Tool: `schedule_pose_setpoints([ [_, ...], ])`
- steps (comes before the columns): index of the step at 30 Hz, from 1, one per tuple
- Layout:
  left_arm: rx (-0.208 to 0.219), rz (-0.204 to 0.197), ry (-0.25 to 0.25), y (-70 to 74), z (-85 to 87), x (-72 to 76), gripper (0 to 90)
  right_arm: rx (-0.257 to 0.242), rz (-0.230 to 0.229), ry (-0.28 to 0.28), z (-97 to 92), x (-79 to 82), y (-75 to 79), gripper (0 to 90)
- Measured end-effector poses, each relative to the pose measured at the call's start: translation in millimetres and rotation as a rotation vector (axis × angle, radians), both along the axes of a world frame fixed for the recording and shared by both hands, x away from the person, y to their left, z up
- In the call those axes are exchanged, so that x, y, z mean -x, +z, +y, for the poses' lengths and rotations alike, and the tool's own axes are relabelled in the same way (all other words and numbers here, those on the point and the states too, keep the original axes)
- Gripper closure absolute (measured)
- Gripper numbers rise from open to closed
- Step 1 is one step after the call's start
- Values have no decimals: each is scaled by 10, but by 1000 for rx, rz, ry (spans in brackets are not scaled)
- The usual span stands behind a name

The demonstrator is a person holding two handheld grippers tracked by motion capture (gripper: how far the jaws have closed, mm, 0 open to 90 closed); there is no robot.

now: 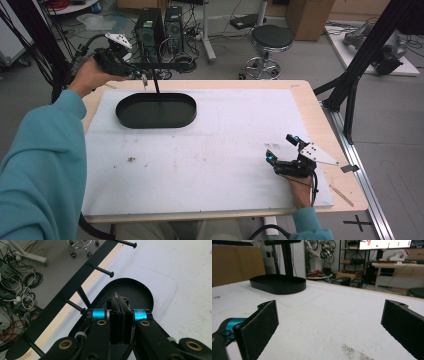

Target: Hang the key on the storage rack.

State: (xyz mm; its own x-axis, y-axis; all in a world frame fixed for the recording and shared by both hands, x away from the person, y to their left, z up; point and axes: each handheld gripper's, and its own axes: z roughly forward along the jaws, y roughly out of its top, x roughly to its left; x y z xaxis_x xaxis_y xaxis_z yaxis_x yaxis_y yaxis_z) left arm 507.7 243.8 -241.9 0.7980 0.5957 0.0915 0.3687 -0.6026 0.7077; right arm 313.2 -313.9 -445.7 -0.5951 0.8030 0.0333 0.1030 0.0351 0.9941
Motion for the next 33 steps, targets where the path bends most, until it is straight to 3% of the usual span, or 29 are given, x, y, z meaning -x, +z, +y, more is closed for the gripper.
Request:
schedule_pose_setpoints([
  [5,-4,10,14,-23,24,-26,886,-15,14,-14,-19,-1,-23,4],
  [19,-26,34,54,-97,40,-112,885,8,-5,-26,4,10,-33,4],
  [33,-20,66,134,-119,25,-169,885,8,-4,-23,3,11,-35,5],
])
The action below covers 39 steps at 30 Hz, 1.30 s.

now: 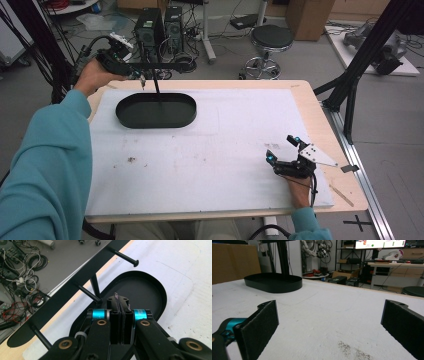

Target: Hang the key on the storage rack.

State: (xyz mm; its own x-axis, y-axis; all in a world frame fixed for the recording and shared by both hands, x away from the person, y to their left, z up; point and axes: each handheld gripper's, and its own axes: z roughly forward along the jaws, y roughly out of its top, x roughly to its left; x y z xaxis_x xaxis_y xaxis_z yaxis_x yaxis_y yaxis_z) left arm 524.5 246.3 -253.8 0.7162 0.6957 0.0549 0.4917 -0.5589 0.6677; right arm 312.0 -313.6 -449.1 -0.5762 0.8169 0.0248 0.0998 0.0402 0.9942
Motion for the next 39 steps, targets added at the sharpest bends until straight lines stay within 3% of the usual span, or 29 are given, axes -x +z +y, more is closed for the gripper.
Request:
schedule_pose_setpoints([
  [13,-2,15,53,-12,1,-30,884,2,1,4,5,4,0,4],
  [39,5,27,93,-29,26,-66,884,2,0,0,9,3,-1,4],
])
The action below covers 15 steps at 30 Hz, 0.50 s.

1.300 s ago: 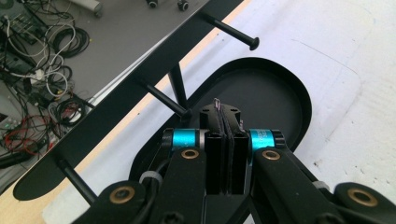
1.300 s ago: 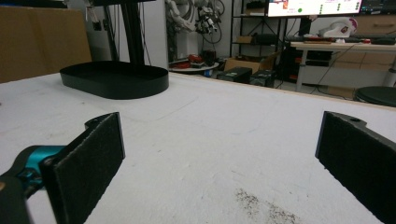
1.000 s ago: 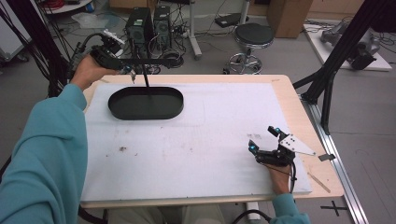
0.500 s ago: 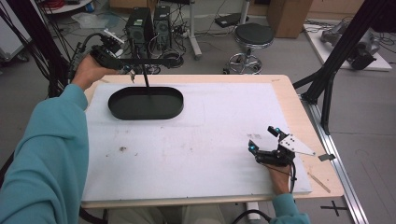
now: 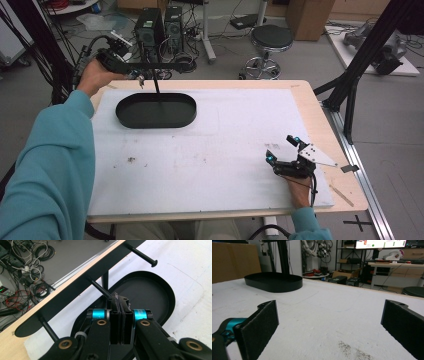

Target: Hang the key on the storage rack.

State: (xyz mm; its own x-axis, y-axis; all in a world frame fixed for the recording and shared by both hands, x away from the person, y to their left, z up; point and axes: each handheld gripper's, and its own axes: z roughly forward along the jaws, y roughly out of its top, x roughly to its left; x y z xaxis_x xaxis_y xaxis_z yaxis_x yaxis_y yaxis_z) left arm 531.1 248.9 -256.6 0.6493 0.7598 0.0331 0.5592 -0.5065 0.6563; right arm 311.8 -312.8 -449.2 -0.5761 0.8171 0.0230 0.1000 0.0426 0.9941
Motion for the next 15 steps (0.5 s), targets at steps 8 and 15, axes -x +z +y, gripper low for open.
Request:
schedule_pose_setpoints([
  [8,-2,0,5,1,5,-1,884,3,-3,0,-1,-2,0,4],
  [15,-2,-4,11,0,17,-7,884,6,-3,0,-1,-2,0,5],
])
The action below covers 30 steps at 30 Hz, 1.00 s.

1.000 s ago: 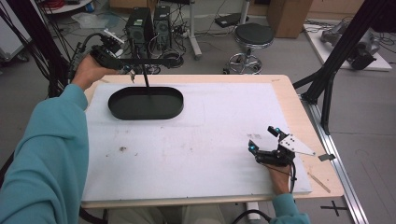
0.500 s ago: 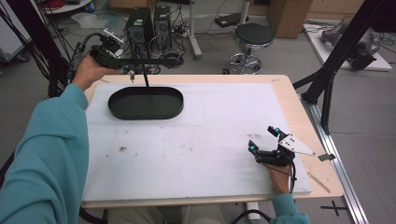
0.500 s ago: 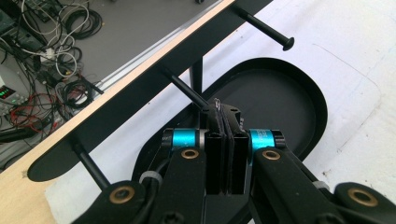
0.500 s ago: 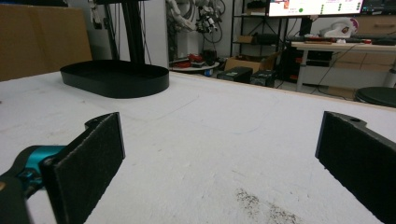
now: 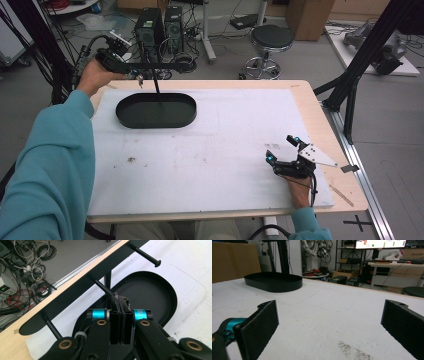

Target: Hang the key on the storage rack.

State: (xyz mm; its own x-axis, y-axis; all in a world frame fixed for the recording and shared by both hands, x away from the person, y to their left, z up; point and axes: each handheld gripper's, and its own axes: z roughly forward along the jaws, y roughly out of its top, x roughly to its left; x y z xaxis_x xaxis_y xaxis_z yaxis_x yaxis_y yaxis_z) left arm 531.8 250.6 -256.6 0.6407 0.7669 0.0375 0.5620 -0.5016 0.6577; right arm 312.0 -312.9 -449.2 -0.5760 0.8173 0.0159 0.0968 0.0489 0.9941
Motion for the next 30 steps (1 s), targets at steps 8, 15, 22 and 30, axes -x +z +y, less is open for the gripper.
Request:
schedule_pose_setpoints([
  [8,-2,-13,5,-3,-1,-10,884,-3,1,0,3,0,0,5],
  [15,2,-28,-1,-7,4,-18,883,-1,-1,-1,2,-1,-1,4],
  [22,-14,-45,-12,-11,6,-22,882,0,-2,-1,2,-1,-1,4],
  [30,-27,-153,15,-3,27,-25,873,-1,0,-1,2,-1,-1,4],
])
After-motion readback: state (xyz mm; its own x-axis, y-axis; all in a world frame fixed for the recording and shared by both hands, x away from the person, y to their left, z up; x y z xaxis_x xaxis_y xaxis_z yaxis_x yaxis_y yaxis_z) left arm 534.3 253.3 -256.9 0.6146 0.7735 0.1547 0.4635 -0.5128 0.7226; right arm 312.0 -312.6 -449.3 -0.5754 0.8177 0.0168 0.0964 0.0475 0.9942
